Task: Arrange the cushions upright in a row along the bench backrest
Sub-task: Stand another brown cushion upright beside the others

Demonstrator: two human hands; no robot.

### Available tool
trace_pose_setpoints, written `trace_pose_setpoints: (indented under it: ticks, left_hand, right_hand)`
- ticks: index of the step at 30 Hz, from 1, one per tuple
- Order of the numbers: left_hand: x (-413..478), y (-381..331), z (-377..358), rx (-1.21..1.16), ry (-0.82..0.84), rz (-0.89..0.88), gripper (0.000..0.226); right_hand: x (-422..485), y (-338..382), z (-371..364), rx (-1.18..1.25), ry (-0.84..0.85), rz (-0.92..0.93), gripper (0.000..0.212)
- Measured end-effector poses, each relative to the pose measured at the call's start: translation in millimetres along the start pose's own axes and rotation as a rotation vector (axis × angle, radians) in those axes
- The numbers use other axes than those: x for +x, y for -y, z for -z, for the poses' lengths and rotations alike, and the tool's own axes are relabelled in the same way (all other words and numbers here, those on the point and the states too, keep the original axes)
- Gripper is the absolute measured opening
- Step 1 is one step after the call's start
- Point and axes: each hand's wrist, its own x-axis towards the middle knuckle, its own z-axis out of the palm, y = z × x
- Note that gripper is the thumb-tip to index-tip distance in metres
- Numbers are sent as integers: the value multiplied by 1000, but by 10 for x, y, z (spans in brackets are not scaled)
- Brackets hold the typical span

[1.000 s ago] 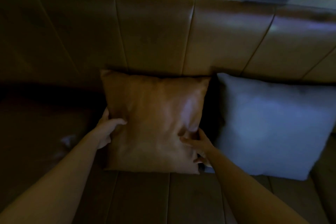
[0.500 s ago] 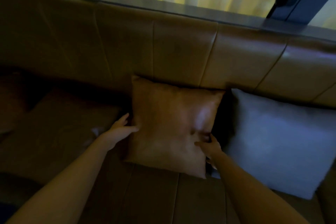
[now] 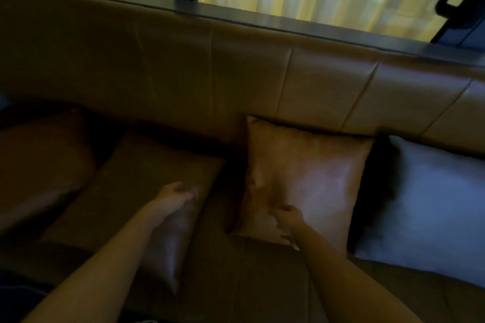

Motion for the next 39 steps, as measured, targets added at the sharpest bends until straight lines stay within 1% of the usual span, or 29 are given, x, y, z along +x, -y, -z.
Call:
trace_pose_setpoints:
  ticks: [3, 5, 7, 10, 16, 19, 23, 25, 26, 28, 29, 30, 32, 35, 37, 39]
  left_hand:
    - [100, 255, 470, -5, 19, 18, 64]
    - [185, 454, 806, 24, 24, 46, 67]
    - [260, 596, 1111, 50, 18, 74, 70]
    - [400, 723, 1392, 65, 2, 107, 72]
    - [683, 825, 1599, 53, 3, 127, 79]
    - [854, 887, 1736, 36, 8, 151, 86]
    - [1106, 912, 1900, -15, -8, 159, 88]
    - [1238, 925, 1952, -38, -9, 151, 89]
    - [1300, 926, 1973, -25, -9, 149, 90]
    - [1470, 951, 2026, -18, -2, 143, 91]
    - [1537, 956, 2048, -22, 5, 140, 91]
    - [1598, 961, 2062, -17, 15, 133, 91]
    - [1726, 947, 2091, -13, 40, 124, 91]
    - [1929, 896, 2157, -24, 78, 131, 100]
    - [2047, 861, 2155, -50, 99, 124, 106]
    - [2075, 829, 2125, -58, 133, 126, 104]
  right_hand:
    - [-122, 11, -551, 77, 75, -64, 42]
    - [-103, -2, -959, 79, 61, -85, 52]
    - [-112, -2, -1308, 95, 53, -58, 60]
    - [-113, 15, -1683, 91, 85, -65, 62]
    - [10, 48, -2037, 45, 103, -103, 75]
    - [95, 79, -2100, 61, 132, -106, 72]
    - [249, 38, -2265, 106, 153, -134, 67]
    - [342, -14, -2380, 153, 177, -141, 74]
    - [401, -57, -2456, 176, 184, -138, 83]
    - [647, -248, -2604, 210, 178, -120, 118]
    - [691, -264, -2658, 226, 185, -115, 131]
    - [675, -230, -2699, 243, 170, -112, 134]
    - [591, -144, -2720, 267, 132, -141, 127]
    - [617, -91, -2772, 329, 74, -161, 138]
    - [673, -102, -2816, 328, 31, -137, 137]
    - [701, -118, -2842, 330, 7, -145, 140]
